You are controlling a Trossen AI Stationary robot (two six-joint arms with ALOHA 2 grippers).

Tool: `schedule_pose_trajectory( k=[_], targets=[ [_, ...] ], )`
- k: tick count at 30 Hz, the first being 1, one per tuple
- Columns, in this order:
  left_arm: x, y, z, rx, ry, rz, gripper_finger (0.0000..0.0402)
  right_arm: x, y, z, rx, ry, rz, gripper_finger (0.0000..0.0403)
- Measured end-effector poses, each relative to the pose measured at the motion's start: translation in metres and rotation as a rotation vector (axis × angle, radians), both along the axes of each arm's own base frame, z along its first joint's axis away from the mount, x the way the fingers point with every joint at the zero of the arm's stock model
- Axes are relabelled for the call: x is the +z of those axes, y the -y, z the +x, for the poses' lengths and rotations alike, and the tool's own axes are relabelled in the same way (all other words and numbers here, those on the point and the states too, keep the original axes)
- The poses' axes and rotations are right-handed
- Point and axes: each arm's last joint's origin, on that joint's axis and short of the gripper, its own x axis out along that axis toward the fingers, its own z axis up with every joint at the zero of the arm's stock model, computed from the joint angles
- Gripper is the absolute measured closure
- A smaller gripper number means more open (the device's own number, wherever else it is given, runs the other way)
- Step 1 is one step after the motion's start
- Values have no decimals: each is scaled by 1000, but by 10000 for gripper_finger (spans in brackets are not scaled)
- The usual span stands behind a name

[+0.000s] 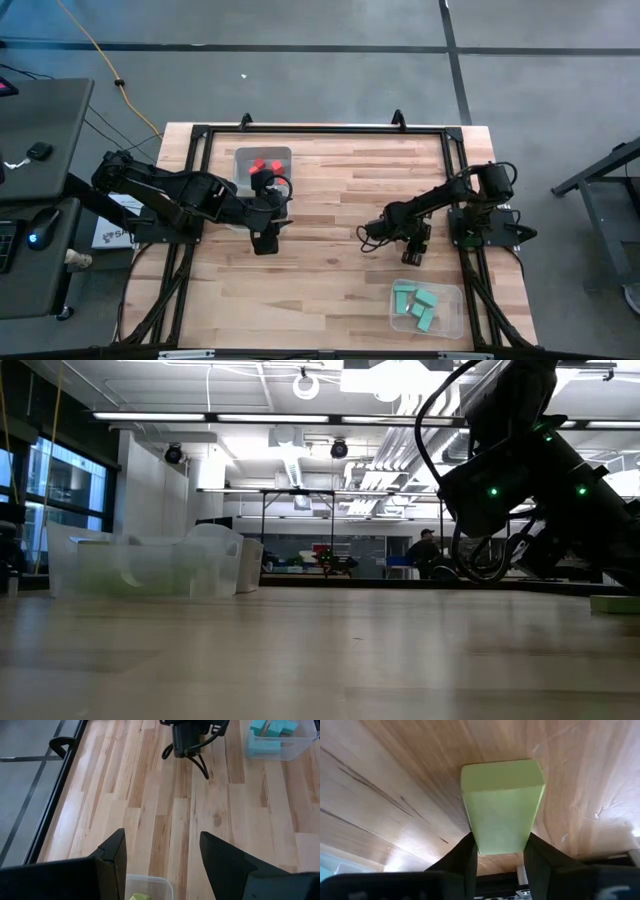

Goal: Sort & place blocks by color
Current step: Put the green block into the top transparent bin

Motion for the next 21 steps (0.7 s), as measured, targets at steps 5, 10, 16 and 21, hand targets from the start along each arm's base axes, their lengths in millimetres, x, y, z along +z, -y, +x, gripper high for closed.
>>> schedule_pose_trajectory(
  k=[5, 10, 16, 21],
  targets=[
    [0, 0, 0, 0, 0, 0, 227, 0, 0, 0, -7, 2, -6, 271],
    [0, 0, 0, 0, 0, 0, 227, -1, 0, 0, 14, 11, -10, 228],
    [0, 0, 0, 8, 3, 10, 227, 0, 0, 1, 10, 17, -5, 303],
    [0, 0, 0, 10, 3, 12, 227, 0, 0, 1, 6, 16, 0, 304]
  ],
)
